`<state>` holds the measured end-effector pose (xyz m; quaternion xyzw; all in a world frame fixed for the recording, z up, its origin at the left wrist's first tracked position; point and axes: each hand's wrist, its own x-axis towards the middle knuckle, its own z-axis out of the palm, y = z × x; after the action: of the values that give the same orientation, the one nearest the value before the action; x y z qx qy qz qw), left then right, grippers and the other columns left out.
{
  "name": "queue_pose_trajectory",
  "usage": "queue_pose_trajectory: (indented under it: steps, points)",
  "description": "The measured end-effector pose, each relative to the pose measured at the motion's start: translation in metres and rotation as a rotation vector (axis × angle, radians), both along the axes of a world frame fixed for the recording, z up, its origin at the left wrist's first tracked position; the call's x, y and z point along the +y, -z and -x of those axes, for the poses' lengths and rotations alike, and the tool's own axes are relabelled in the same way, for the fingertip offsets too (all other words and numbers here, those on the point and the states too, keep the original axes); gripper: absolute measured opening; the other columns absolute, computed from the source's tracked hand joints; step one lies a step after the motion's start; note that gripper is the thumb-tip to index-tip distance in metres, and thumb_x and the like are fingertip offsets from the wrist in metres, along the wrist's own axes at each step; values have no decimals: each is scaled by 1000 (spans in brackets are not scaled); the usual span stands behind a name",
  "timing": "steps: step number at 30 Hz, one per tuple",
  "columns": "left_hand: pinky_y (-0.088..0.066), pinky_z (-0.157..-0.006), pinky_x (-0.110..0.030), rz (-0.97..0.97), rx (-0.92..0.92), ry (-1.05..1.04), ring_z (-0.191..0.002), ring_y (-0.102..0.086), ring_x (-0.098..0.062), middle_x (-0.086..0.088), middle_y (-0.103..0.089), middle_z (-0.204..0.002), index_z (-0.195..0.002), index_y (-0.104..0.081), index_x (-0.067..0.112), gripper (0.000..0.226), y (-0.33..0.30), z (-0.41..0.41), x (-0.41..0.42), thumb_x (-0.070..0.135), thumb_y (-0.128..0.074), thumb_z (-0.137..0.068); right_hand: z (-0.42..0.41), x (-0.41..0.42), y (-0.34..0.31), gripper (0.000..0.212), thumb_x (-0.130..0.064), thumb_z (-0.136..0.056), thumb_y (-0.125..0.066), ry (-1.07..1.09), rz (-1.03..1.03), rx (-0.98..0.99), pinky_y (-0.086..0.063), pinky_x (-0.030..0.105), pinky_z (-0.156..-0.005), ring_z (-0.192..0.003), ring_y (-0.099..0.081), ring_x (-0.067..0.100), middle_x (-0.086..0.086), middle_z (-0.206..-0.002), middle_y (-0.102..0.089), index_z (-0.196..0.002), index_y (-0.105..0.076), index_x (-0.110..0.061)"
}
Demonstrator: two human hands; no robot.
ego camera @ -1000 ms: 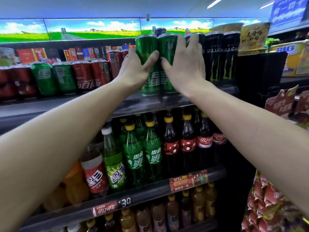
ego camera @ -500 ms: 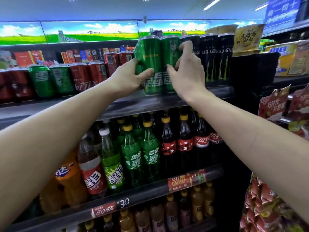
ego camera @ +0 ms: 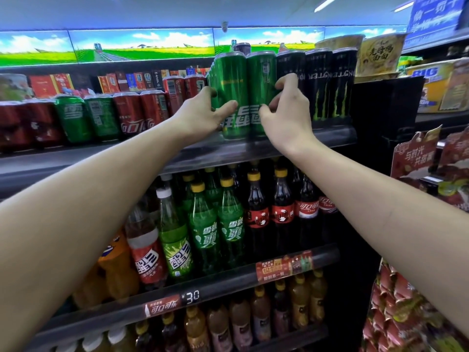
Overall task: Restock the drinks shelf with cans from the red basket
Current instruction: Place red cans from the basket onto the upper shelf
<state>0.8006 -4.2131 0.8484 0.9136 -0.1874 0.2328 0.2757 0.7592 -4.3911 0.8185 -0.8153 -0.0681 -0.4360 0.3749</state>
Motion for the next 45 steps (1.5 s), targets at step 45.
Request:
queue_pose_trajectory:
  steps: [45]
  points:
    - [-48, -101, -36, 391, 1417, -523, -119, -61, -26, -3, -62, -129, -144, -42, 25, 70, 1096, 304, 265, 33, -79, -85, 218, 256, 1083, 72, -60, -75, -70, -251, -102, 1823, -52, 39, -102, -119, -63, 29, 5, -131, -63, -133, -53, -20]
